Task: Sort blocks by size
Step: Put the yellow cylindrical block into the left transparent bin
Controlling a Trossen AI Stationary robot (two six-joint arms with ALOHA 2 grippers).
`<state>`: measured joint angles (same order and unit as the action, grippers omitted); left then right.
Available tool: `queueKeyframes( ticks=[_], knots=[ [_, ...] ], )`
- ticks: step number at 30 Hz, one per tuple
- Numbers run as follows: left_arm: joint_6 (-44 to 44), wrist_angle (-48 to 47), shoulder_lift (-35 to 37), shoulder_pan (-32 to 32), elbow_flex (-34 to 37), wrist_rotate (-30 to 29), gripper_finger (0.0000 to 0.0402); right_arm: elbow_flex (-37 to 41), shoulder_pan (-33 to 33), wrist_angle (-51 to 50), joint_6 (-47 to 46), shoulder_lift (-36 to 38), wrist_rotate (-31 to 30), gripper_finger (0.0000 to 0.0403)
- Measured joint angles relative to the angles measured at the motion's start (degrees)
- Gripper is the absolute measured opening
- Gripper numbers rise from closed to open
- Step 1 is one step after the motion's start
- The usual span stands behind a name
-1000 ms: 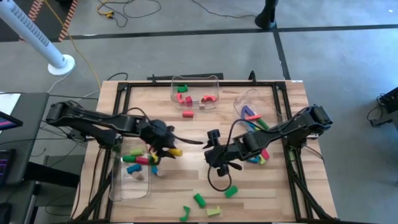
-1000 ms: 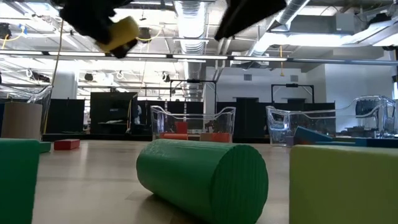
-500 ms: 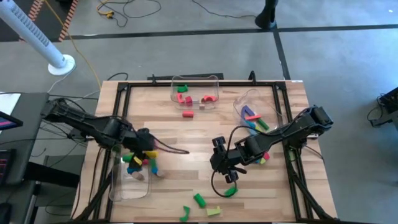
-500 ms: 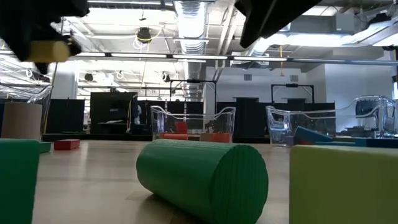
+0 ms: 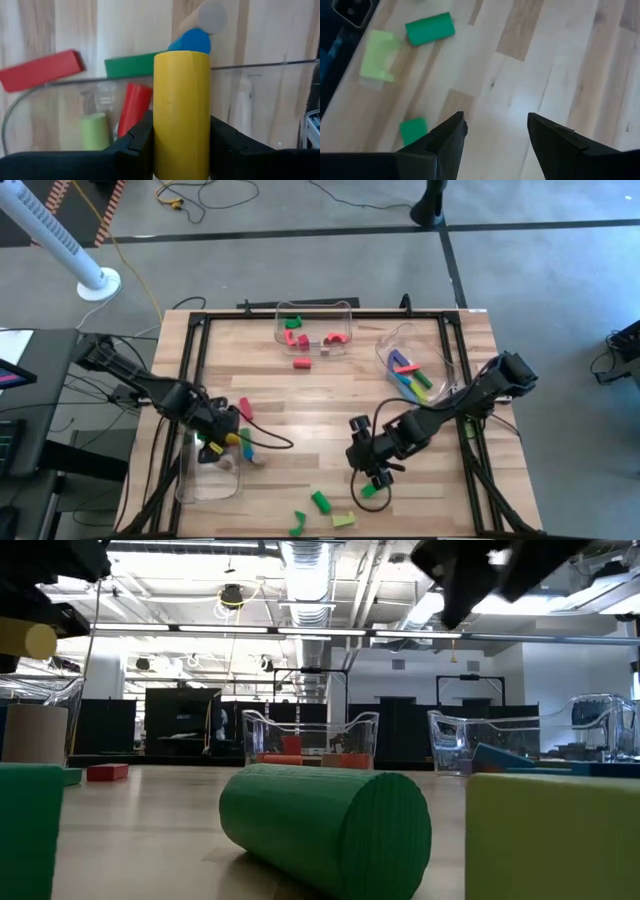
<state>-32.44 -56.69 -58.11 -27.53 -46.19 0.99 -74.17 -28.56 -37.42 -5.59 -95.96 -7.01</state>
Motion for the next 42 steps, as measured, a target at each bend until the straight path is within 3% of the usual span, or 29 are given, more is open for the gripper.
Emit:
queueKeyframes(
  ticks=[12, 27, 33, 42],
  knots=[
    [-7.7, -1.8, 0.0, -1.4, 5.5, -1.5, 0.0119, 0.4, -6.1, 2.0, -4.7, 0.0, -0.7, 0.0244],
    [-9.4, 0.5, 0.0, -1.4, 8.3, -1.8, 0.0132, 0.4, -6.6, -4.6, -5.1, 3.0, -14.7, 0.0244],
    [-9.4, 0.5, 0.0, -1.4, 8.3, -3.0, 0.0136, 0.4, -6.9, -3.9, -5.1, 4.0, -13.2, 0.0244],
    [-9.1, 0.5, 0.0, -1.4, 8.3, -4.4, 0.0195, 0.4, -7.1, 2.7, -3.4, 3.8, -9.3, 0.0244]
  ],
)
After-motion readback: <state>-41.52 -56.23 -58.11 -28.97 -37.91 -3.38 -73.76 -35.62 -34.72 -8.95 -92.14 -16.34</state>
